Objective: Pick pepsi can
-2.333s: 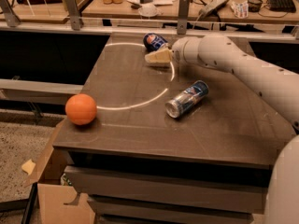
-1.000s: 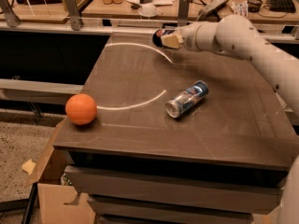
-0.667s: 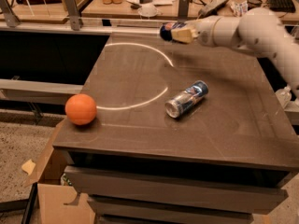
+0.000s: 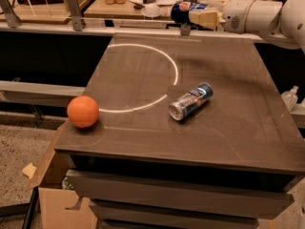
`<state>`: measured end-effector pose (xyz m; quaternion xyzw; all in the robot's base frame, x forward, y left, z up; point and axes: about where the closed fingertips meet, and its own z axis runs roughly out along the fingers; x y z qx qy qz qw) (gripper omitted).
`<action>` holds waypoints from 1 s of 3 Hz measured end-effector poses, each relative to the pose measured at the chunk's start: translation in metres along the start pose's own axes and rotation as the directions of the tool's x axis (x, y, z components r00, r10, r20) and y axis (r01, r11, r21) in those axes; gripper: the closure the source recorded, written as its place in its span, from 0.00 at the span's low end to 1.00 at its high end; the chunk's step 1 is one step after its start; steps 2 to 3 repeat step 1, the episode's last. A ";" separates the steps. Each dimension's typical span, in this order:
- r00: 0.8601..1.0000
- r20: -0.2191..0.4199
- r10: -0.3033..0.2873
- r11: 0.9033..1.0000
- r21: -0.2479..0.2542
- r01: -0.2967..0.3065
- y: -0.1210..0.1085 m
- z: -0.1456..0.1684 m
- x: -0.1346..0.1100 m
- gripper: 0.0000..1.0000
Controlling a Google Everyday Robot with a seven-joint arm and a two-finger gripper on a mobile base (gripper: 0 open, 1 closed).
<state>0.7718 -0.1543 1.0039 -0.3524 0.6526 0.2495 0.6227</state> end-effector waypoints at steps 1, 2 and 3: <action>1.000 -0.002 -0.001 1.000 0.000 0.001 0.000 0.000 0.000 1.00; 1.000 -0.002 -0.001 1.000 0.000 0.001 0.000 0.000 0.000 1.00; 1.000 -0.002 -0.001 1.000 0.000 0.001 0.000 0.000 0.000 1.00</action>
Offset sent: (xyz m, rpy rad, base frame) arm 0.0000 0.0000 0.0000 0.0000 0.0000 0.0000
